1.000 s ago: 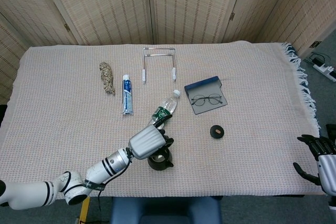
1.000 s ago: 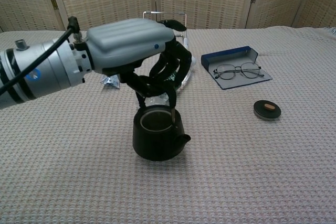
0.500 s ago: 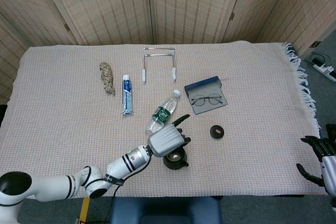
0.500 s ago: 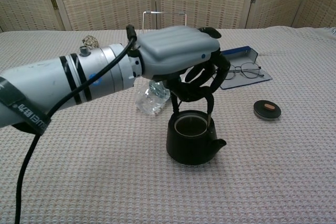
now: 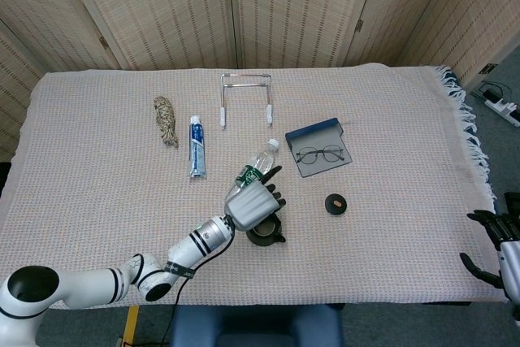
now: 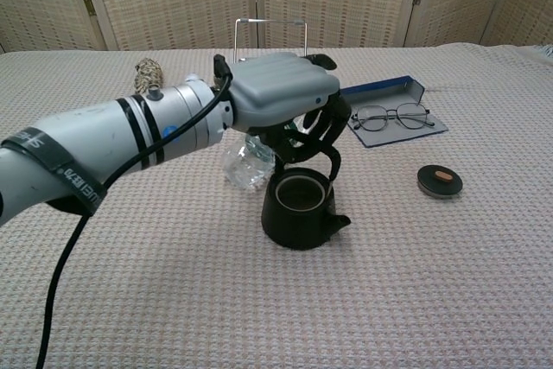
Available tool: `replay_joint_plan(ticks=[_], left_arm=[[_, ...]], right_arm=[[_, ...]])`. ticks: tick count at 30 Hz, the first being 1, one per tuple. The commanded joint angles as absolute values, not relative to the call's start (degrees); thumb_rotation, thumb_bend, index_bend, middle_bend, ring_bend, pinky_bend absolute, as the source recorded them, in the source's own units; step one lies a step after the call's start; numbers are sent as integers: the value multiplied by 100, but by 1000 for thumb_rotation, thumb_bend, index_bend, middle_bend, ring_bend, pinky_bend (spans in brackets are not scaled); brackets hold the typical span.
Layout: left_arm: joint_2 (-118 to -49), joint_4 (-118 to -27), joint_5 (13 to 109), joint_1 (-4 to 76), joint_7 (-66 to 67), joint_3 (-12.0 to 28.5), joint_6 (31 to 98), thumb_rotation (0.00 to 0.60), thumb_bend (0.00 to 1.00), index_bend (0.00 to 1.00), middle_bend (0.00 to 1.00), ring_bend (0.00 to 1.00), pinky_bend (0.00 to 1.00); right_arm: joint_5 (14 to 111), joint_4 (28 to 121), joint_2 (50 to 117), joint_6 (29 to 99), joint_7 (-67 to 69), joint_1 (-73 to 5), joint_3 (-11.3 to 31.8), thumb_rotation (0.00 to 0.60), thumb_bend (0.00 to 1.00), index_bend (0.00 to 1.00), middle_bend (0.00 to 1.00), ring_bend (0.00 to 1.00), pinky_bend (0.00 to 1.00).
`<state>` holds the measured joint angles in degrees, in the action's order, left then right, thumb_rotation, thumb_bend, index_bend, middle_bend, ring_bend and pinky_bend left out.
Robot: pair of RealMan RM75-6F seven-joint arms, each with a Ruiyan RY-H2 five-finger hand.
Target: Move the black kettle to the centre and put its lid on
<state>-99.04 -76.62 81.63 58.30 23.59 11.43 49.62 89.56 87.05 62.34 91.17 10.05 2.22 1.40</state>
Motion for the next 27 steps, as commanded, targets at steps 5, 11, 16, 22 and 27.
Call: replay_joint_plan(ticks=[5,11,16,22,27], left_arm=[[-9754,-8155,7257,5777,3305,1176,4747,600,311,5,12,1,0],[-9563,-8629,6879,5710,3782,1113,4909,600,264,0,0,0,0],[-9219,-9211,6800,5487,3852,1055,5306,600,263,0,0,0,0],[-8589,-9835,6857,5051,3408,1060,5850,600,281,26,0,5,0],[-7949,-10169,7014,4533,3037,961,6441,600,286,33,10,19,0]], right_arm=[[8966,8729,6232,9101,982,207,144,600,276,232,240,208,147],[8973,8714,6233,9108,996,209,146,600,276,232,240,208,147],[9006,8719,6194,9120,996,206,141,600,276,232,240,207,147],[9118,8790,6092,9121,920,140,155,600,277,232,240,207,147],[9248,8885,6012,9027,859,20,153,600,276,232,240,214,155]])
